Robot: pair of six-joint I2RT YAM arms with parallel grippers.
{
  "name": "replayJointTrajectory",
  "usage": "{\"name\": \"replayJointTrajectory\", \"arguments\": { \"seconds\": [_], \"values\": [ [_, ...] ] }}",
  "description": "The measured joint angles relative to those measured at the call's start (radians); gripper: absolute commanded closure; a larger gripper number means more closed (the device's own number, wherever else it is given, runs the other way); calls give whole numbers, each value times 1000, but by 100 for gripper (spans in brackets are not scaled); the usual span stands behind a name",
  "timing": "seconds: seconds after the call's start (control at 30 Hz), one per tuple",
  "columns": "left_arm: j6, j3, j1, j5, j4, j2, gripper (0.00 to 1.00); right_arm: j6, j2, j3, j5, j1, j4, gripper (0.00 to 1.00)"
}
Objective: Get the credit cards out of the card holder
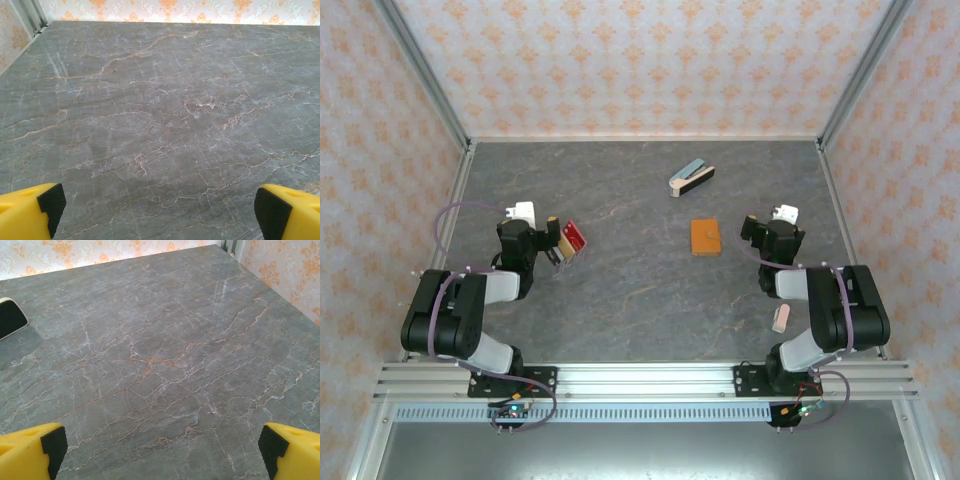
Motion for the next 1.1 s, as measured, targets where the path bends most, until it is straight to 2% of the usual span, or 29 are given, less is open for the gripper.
{"name": "replayJointTrajectory", "arguments": {
  "seconds": [0.83, 0.97, 1.1],
  "values": [
    [0, 1, 0, 0, -4, 0, 0, 0, -2, 0, 0, 0, -3, 0],
    [0, 43, -9, -20, -120, -28, 0, 3, -83, 0, 2, 0, -77, 0],
    [-12, 146, -37, -71, -301, -108, 0, 53, -262, 63, 12, 0, -277, 0]
  ]
}}
